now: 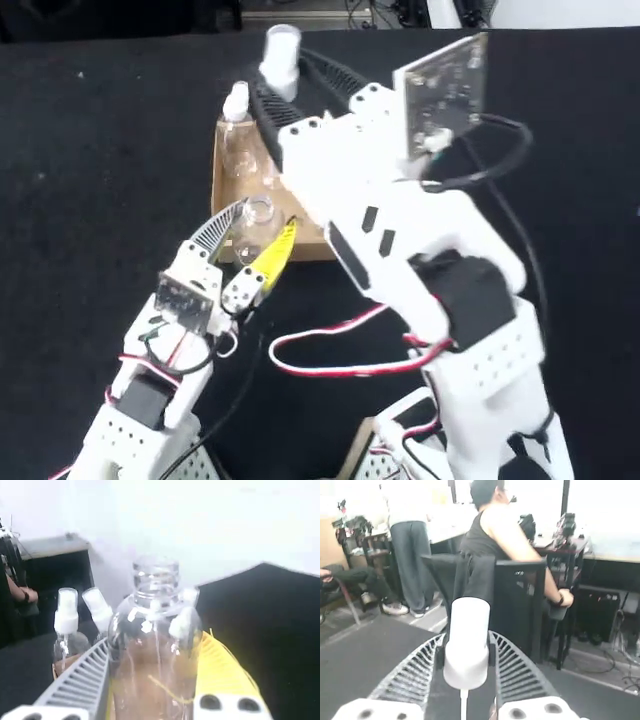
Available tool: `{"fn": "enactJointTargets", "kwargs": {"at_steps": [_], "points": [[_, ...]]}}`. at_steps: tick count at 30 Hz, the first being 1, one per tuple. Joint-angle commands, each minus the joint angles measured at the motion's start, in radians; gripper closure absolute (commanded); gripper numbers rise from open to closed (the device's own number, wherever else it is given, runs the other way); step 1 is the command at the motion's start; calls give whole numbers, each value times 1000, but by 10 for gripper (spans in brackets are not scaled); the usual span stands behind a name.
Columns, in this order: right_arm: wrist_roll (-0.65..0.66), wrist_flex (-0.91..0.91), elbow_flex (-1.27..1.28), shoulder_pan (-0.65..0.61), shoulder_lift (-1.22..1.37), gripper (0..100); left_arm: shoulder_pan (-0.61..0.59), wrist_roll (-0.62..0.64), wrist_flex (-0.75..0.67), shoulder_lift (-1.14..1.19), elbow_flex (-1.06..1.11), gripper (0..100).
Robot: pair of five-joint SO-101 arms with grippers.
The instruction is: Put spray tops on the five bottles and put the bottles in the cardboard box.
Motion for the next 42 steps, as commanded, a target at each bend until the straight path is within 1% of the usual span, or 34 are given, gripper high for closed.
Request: {"fn": "enactJointTargets", "kwargs": {"at_steps": [1,9,11,14,21,27,34,39,42], "points": [[-5,-37,8,-29,-18,988,7,6,-40,-9,25,971],[-5,-31,-28,-29,-38,988,8,11,-25,-2,25,971],[-5,-26,-50,-29,-64,988,8,61,9,-9,25,970],[-6,-6,-44,-29,-105,988,7,140,14,-9,25,970],[-6,-3,1,-34,-139,988,7,140,17,-9,25,970],[3,14,53,-130,-140,988,7,140,17,-9,25,970],[5,-44,157,-130,-143,988,7,140,18,-9,25,970],[3,-43,137,-94,-143,988,7,140,18,-9,25,970],[3,-32,133,-95,-142,988,7,140,18,-9,25,970]]}}
